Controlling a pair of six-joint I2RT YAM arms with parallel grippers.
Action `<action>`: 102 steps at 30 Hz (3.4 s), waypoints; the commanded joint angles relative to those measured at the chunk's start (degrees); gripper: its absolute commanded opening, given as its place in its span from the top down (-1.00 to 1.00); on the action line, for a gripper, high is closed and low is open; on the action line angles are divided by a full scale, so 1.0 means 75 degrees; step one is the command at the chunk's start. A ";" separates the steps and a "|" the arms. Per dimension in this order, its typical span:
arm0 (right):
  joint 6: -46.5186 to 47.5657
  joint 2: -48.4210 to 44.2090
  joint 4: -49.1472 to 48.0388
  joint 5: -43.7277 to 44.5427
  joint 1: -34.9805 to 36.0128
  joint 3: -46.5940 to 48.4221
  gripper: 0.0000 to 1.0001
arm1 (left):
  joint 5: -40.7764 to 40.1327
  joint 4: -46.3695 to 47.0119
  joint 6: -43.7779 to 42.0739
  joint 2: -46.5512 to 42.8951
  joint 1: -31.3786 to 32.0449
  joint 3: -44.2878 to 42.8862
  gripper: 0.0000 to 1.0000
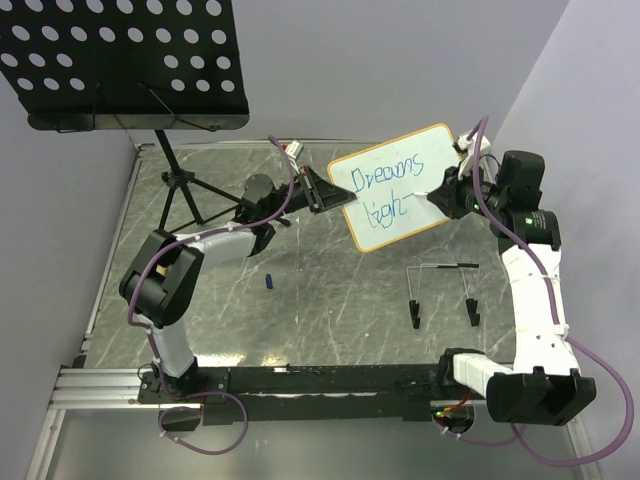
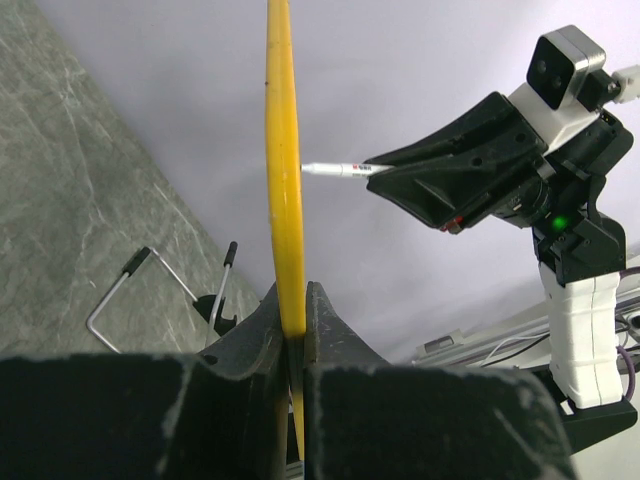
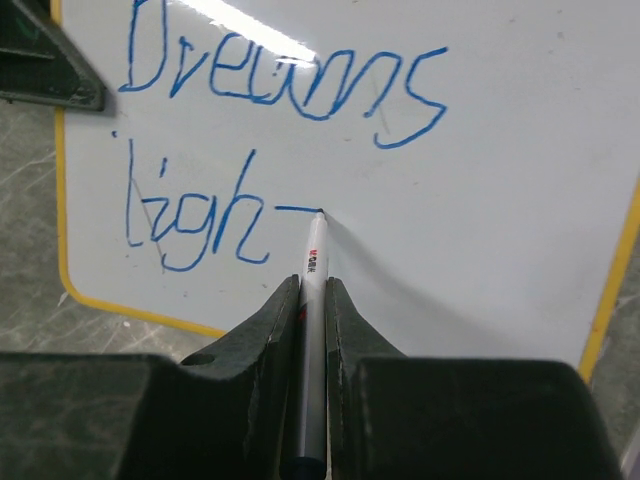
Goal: Write a sentence on the whiteboard
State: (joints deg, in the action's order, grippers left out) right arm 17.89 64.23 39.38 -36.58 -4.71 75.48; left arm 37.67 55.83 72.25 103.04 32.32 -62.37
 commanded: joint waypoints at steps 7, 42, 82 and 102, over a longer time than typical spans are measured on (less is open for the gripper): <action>-0.0194 0.0413 -0.0270 -0.0302 -0.0122 0.0775 1.00 | 0.0040 0.1298 0.0222 -0.0134 0.0015 -0.0403 0.98; 0.0322 -0.0432 0.0387 -0.0079 -0.0556 0.0130 1.00 | -0.0007 0.1227 0.0164 -0.0157 0.0015 -0.0380 0.98; 0.0240 -0.0759 0.0305 -0.0900 -0.1013 0.0494 1.00 | 0.0122 0.1227 0.0105 -0.0368 0.0004 -0.0157 0.98; 0.0333 -0.0899 0.0293 -0.1018 -0.1024 0.0260 1.00 | 0.0157 0.1298 0.0140 -0.0403 0.0004 -0.0122 0.98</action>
State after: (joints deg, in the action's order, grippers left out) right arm 19.44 58.92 42.44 -43.09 -11.94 78.17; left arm 38.79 56.31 72.66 103.77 32.32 -62.35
